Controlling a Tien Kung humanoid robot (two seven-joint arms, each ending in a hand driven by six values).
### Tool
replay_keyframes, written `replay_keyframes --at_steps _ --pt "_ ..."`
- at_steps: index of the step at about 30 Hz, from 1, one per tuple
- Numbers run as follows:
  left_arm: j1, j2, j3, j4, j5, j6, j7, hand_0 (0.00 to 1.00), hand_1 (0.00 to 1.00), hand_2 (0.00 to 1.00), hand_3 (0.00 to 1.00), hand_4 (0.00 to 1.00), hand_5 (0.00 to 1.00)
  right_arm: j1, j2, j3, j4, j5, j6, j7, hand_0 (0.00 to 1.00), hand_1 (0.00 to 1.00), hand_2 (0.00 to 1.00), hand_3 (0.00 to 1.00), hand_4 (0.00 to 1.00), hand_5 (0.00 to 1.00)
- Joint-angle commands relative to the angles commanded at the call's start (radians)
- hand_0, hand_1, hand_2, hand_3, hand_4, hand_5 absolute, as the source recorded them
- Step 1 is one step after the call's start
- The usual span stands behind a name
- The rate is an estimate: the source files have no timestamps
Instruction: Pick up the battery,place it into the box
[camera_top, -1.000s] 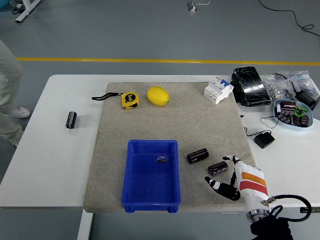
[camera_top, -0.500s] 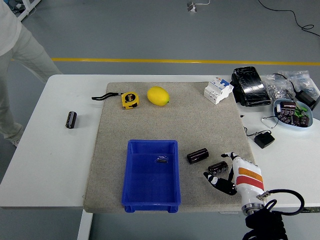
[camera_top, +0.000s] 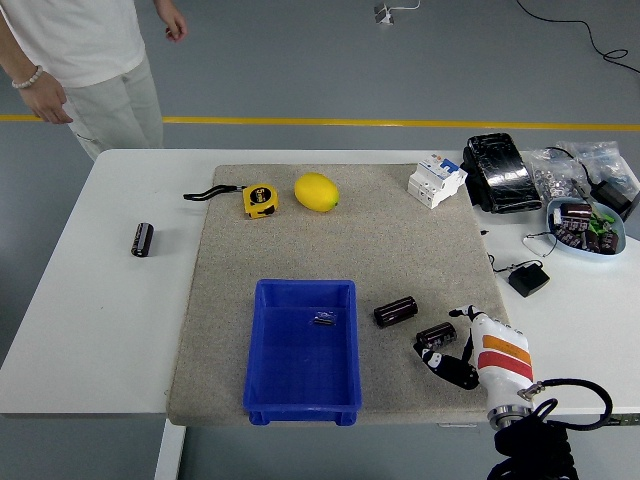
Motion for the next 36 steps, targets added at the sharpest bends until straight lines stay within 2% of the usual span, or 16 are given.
replay_keyframes --at_steps 6,7,12,13,18,19,24,25,31,36 --pt "0.0 0.0 -0.002 0.0 0.005 -0.002 0.0 0.688 0.664 0.708 0.621 0.64 0.649 0.0 0.0 -0.002 -0.007 0.0 0.0 0.0 0.085 0.095 0.21 0.68 0.998 0.588" --pt "0.0 0.0 -0.002 0.0 0.006 -0.002 0.0 0.688 0.665 0.708 0.621 0.639 0.649 -0.001 0.0 -0.002 -0.007 0.0 0.0 0.0 0.134 0.159 0.275 0.698 0.998 0.59" --pt "0.0 -0.001 -0.003 0.0 0.007 -0.002 0.0 0.688 0.665 0.708 0.621 0.639 0.649 -0.004 -0.002 0.001 0.001 0.0 0.0 0.0 0.134 0.159 0.275 0.698 0.998 0.59" --pt "0.0 -0.001 -0.002 0.0 0.006 -0.001 0.0 0.688 0.665 0.709 0.621 0.641 0.651 -0.005 -0.002 0.002 0.002 0.0 0.0 0.0 0.132 0.237 0.426 0.792 0.998 0.59" --pt "0.0 -0.001 -0.002 -0.001 0.008 -0.001 -0.001 0.688 0.665 0.709 0.621 0.641 0.651 -0.011 -0.004 0.009 0.009 0.0 0.0 0.0 0.132 0.237 0.426 0.792 0.998 0.59" --pt "0.0 -0.001 -0.002 -0.001 0.008 -0.001 -0.001 0.688 0.666 0.71 0.622 0.641 0.652 -0.013 -0.004 0.01 0.011 0.0 0.0 0.0 0.102 0.243 0.53 0.804 0.998 0.594" --pt "0.002 -0.001 -0.005 -0.001 0.014 -0.001 0.001 0.688 0.666 0.71 0.622 0.641 0.652 -0.024 -0.009 0.01 0.025 0.0 0.0 0.0 0.102 0.243 0.53 0.804 0.998 0.594" --pt "0.002 -0.001 -0.006 -0.001 0.015 -0.002 0.001 0.688 0.666 0.709 0.622 0.641 0.653 -0.025 -0.009 0.01 0.029 0.0 0.0 0.0 0.088 0.238 0.612 0.788 0.998 0.598" --pt "0.005 -0.001 -0.01 -0.001 0.023 -0.003 0.003 0.687 0.665 0.711 0.622 0.64 0.654 -0.029 -0.013 0.006 0.05 0.0 0.0 0.0 0.082 0.235 0.609 0.783 0.998 0.594" --pt "0.007 -0.001 -0.012 -0.001 0.028 -0.005 0.004 0.687 0.665 0.711 0.622 0.64 0.654 -0.018 -0.01 -0.012 0.038 0.0 0.0 0.0 0.082 0.235 0.609 0.783 0.998 0.594"
